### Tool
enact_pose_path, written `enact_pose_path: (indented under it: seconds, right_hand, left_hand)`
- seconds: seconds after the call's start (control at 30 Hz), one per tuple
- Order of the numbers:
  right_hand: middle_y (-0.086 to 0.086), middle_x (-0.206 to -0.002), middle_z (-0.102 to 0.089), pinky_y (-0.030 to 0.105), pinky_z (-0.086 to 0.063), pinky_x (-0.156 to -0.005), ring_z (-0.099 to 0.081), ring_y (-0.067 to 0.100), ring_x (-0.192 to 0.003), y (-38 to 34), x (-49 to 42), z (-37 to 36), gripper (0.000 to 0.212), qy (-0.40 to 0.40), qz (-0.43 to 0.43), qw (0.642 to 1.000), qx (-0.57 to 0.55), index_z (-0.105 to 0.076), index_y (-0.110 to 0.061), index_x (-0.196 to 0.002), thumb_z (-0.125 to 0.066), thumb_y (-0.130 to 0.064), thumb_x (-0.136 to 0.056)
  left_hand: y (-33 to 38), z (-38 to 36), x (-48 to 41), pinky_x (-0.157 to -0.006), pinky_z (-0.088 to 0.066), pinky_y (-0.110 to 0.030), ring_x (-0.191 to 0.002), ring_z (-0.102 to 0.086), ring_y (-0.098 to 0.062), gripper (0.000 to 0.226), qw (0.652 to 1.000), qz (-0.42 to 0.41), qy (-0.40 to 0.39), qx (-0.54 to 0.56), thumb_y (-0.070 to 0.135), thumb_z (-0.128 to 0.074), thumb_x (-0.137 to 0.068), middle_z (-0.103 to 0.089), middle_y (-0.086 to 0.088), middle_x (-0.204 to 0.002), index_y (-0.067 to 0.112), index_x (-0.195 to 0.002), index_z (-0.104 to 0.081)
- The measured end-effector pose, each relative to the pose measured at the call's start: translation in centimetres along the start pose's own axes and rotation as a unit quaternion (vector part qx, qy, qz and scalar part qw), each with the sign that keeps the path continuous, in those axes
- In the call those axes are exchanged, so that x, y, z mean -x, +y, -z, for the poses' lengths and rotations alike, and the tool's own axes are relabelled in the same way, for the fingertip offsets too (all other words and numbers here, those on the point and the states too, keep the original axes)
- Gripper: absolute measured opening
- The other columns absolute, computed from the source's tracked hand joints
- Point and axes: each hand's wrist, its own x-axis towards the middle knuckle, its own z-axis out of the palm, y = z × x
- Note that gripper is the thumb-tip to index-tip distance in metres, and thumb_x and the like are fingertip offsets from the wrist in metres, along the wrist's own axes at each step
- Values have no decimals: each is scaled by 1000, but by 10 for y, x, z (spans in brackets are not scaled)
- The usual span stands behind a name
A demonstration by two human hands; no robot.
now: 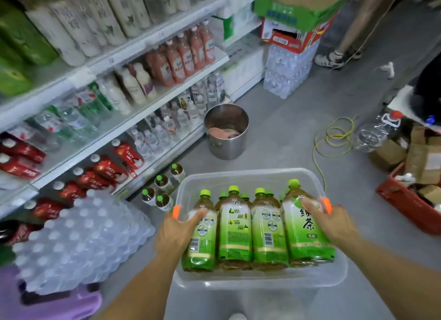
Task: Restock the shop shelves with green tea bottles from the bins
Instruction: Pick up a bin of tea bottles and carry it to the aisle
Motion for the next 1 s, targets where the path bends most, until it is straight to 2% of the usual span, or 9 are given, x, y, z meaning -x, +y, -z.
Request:
enact_pose_path:
  seconds: [0.13,0.27,0.37,0.47,0.57,0.67,0.73,0.8,1.0]
  right_hand:
    - [18,-65,-62,44,-54,-71,-64,34,-67,-86,-78,-17,82,-22,38,999,-4,-64,-1,-78,-60,-82,-67]
    - [18,-71,-55,45,-52,-74,-60,35,-72,-162,-149,-27,77,-38,61,997,33,-58,-3,-82,-62,-79,-72]
    - [16,-73,-59,43,-50,-74,-60,34,-74,-222,-201,-29,75,-44,89,994,50,-60,-7,-86,-59,-81,-73]
    - [18,-74,-63,43,-51,-69,-62,34,-72,-276,-251,-34,82,-48,102,992,56,-62,-8,-82,-55,-88,-66]
    - [16,-60,-60,46,-54,-64,-60,30,-58,-319,-298,-43,83,-47,114,991,57,-61,-6,-71,-56,-88,-61]
    - [6,-47,-56,38,-52,-54,-58,24,-47,-357,-349,-52,85,-29,144,987,65,-58,-6,-59,-54,-91,-60]
    - [8,-55,-63,34,-50,-55,-63,23,-54,-378,-385,-56,87,-47,150,983,92,-62,-7,-67,-51,-93,-60]
    - [17,-76,-68,39,-55,-66,-67,30,-70,-397,-424,-61,89,-74,143,980,115,-63,-4,-84,-53,-90,-64]
    - [21,-80,-69,44,-56,-71,-69,32,-74,-454,-544,-80,89,-113,188,963,154,-61,-5,-85,-51,-91,-62]
  left_hand:
    - [49,13,-75,-86,-48,-42,-111,-62,-35,117,999,26,8,34,95,-62,-51,-66,-12,-119,17,-138,-51]
    - [101,30,-139,-95,-46,-46,-126,-55,-38,125,997,47,35,51,92,-64,-53,-59,-16,-137,13,-146,-40]
    - [139,41,-180,-81,-44,-39,-116,-61,-35,121,994,47,47,87,94,-63,-49,-65,-13,-128,16,-140,-48]
    - [172,51,-231,-81,-44,-38,-113,-63,-33,123,993,62,35,94,101,-57,-43,-67,-11,-126,18,-134,-56]
    - [203,50,-278,-89,-49,-39,-108,-64,-33,114,988,71,17,134,102,-57,-38,-70,-9,-113,19,-116,-65]
    - [235,39,-322,-84,-42,-33,-89,-58,-19,75,979,78,24,189,93,-65,-41,-60,6,-93,32,-83,-58]
    - [253,29,-346,-88,-44,-35,-94,-58,-18,83,976,82,15,202,90,-70,-47,-63,5,-108,30,-104,-63]
    - [269,17,-373,-94,-49,-42,-107,-62,-28,103,975,101,9,199,91,-70,-50,-65,-5,-119,21,-125,-57]
    - [325,-40,-442,-89,-44,-37,-114,-57,-32,109,962,159,34,217,83,-70,-61,-58,-14,-130,10,-139,-46]
